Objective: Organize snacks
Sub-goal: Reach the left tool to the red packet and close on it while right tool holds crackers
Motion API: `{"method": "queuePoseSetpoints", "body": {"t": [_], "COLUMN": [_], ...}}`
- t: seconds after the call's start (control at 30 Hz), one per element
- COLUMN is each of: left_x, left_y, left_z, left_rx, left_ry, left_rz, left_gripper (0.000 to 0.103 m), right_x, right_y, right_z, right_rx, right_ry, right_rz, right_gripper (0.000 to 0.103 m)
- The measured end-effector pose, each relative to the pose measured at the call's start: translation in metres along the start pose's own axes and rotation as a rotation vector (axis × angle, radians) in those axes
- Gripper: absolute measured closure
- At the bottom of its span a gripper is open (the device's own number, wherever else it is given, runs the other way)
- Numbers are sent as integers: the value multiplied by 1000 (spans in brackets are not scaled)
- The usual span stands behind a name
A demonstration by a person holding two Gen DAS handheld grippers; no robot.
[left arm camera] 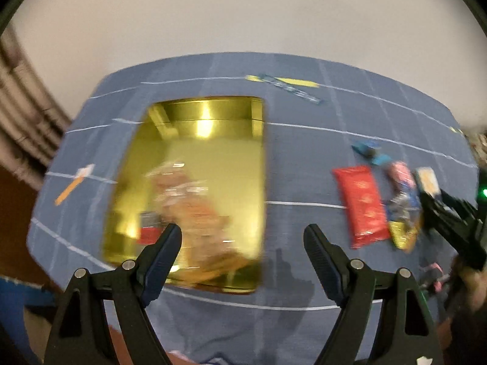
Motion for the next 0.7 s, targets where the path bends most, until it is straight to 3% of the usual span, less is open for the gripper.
{"method": "queuePoseSetpoints", "body": {"t": [0.23, 0.5, 0.7], "left_x": [-42, -70, -85], "left_y": [-8, -23, -29], "left_z": [-34, -76, -98], "left_rx": [96, 161, 183], "left_ry": [139, 185, 177], "left_rz": [13, 88, 132], "left_gripper": [23, 24, 24], "right_x": [-38, -53, -56], "right_y": [-6, 0, 3], "right_z": [-17, -18, -18], "right_rx": [-20, -49, -68], "right_ry": [31, 35, 30], "right_rz": [-67, -77, -81], "right_gripper": [51, 51, 50]}}
Point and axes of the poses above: each gripper's, at about its wrist camera, not at the fingertips, and z roughly against the way its jaws point, x to its left, y to its underside, the point moved 4 cm from there along -z, roughly the way its jaws point, and after that the axes turned 13 degrees about y, right-handed, at the moved point
